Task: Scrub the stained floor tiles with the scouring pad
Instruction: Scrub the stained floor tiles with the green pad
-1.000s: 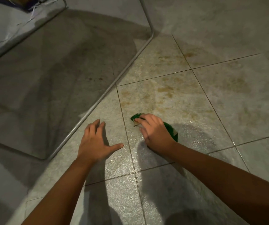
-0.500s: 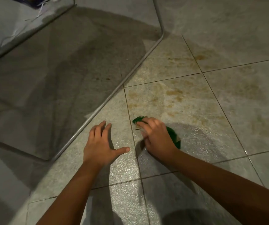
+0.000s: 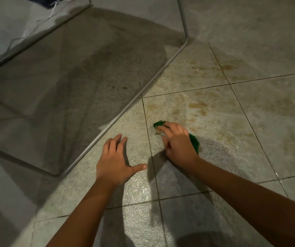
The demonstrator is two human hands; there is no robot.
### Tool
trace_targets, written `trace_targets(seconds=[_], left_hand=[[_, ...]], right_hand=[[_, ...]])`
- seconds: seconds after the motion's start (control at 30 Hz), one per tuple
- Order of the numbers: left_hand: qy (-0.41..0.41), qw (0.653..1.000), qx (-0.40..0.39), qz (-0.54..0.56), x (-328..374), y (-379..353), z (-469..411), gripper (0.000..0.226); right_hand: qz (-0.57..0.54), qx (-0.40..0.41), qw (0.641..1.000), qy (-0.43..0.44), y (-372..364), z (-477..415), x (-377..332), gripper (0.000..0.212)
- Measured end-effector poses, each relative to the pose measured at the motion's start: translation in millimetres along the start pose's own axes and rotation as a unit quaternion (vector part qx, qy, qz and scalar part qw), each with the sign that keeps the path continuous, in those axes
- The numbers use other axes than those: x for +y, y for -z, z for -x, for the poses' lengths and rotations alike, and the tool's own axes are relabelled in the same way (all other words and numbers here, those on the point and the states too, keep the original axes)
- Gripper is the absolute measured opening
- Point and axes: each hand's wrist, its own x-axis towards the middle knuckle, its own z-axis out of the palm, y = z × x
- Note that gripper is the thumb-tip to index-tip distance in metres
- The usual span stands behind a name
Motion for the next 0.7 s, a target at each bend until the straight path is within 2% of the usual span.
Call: trace_targets(seconds=[0.07, 0.13, 0.2, 0.3, 0.47, 0.57, 0.7], left_hand=[[0.002, 1.0, 0.002, 0.0, 0.5, -0.3, -0.2, 0.117], [0.006, 1.0, 0.005, -0.001, 0.2, -0.9, -0.1, 0.12], [0.009, 1.0, 0.005, -0.007, -0.7, -1.5, -0.3, 0.125], [0.009, 1.0, 0.006, -0.013, -1.1, -1.0, -0.7, 0.129], [0.009, 1.0, -0.001, -0.001, 2.4, 4.1, 0.2, 0.12], [0.001, 1.0, -0.006, -0.004, 3.1, 8.0, 0.5, 0.124], [-0.017, 1.0, -0.002, -0.016, 6.2, 17.2, -4.9, 0.095]], right_hand=[[-0.012, -0.037, 0.998, 0.041, -2.5, 2.5, -9.6, 0.038], [-0.011, -0.046, 0.996, 0.081, -10.6, -3.9, -20.2, 0.031], [-0.017, -0.045, 0.995, 0.087, -16.5, -19.9, -29.4, 0.034], [0.001, -0.068, 0.996, 0.06, -21.6, -45.0, -31.4, 0.032], [0.017, -0.045, 0.999, 0.017, -13.1, -57.6, -15.4, 0.035], [0.018, -0.035, 0.999, -0.028, -8.2, -53.0, -2.3, 0.038], [-0.001, 0.017, 1.0, -0.014, -9.9, -36.5, 0.5, 0.044]])
